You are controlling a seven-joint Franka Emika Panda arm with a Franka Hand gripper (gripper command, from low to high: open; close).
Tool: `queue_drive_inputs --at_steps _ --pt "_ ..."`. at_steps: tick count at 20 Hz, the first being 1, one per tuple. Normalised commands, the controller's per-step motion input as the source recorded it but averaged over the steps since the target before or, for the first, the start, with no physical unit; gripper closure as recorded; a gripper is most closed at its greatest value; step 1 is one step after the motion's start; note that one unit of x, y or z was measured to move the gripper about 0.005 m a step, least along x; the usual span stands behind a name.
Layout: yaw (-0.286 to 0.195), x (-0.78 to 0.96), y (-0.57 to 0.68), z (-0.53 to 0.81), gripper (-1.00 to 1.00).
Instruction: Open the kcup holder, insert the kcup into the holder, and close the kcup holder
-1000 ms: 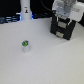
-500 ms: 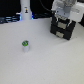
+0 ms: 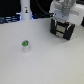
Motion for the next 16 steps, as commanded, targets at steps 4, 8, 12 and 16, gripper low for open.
queue_drive_inputs --at_steps 4,8,12,16 --pt "-0.058 0.97 -0.32 0.16 1.0" --pt "-0.062 0.96 -0.32 0.17 1.0" --pt "-0.066 0.93 -0.34 0.17 1.0" --pt "-0.068 0.89 -0.35 0.19 1.0"
